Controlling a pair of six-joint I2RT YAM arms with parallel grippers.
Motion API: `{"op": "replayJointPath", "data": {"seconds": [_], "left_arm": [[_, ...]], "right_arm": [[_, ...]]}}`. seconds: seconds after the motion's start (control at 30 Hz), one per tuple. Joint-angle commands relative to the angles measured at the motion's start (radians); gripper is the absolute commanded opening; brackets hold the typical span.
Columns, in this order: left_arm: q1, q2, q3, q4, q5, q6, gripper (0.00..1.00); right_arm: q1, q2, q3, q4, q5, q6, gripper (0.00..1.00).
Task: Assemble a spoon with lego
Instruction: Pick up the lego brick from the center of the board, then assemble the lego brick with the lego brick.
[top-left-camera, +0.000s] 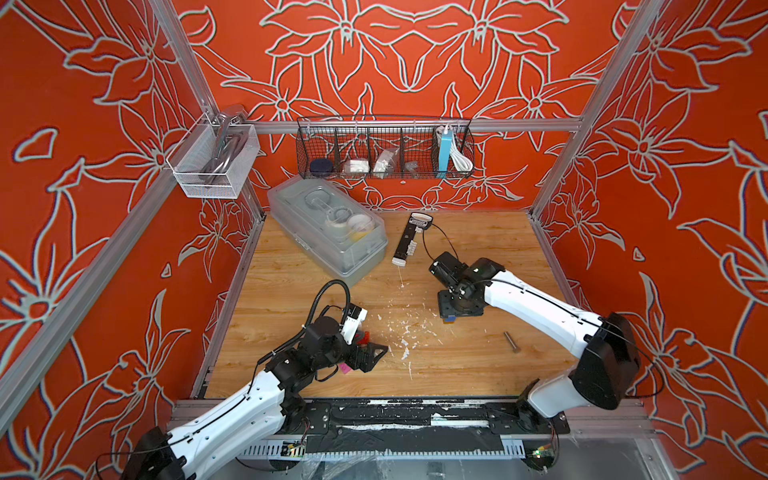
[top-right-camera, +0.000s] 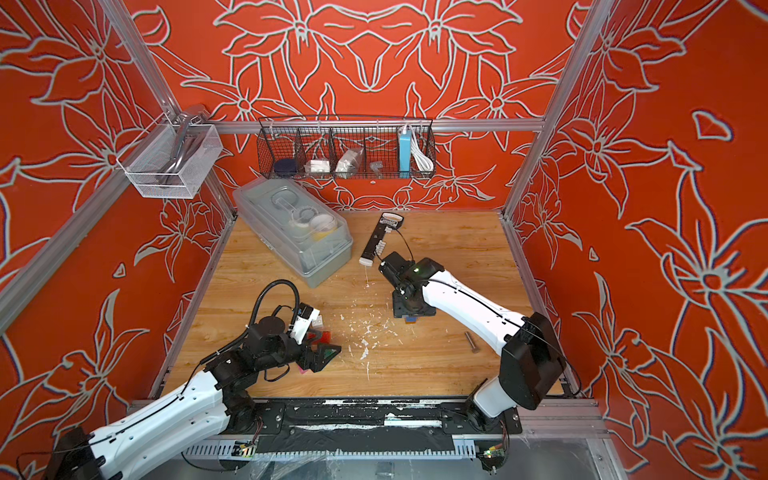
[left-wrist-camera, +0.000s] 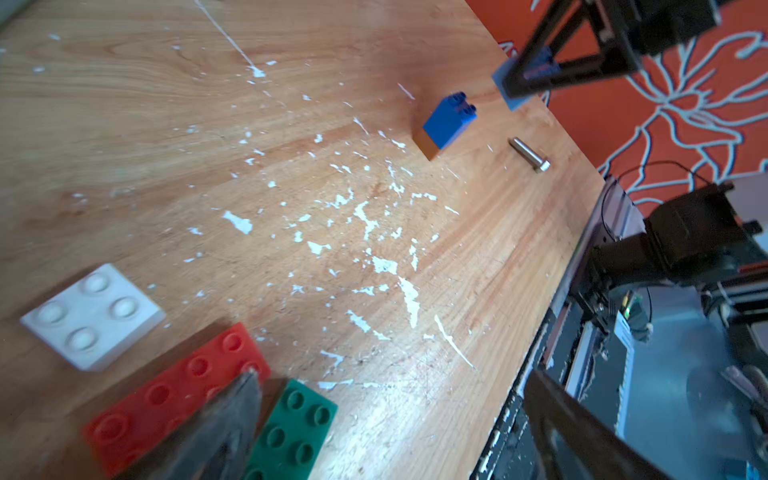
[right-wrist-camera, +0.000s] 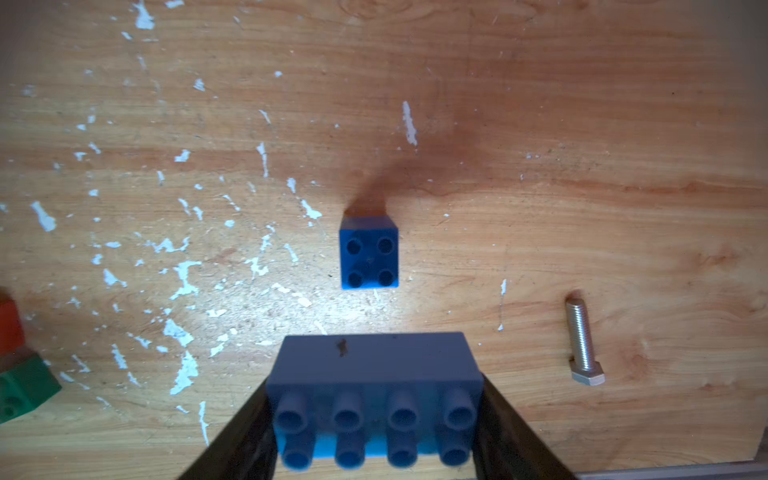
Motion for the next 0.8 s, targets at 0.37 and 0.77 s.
{"op": "replayJointPath", "data": {"seconds": [0.37, 0.77], "left_arm": [[-0.05, 0.097, 0.041, 0.052, -0.064, 0.075, 0.99], [-0.051, 0.107, 0.047, 0.041, -0.075, 0.072, 0.98]], "right_arm": [[-0.088, 0.093, 0.015, 0.068, -0.094, -0.14, 0.49], [-0.101, 0.11, -0.012, 0.111, -0.133, -0.144, 0.49]]}}
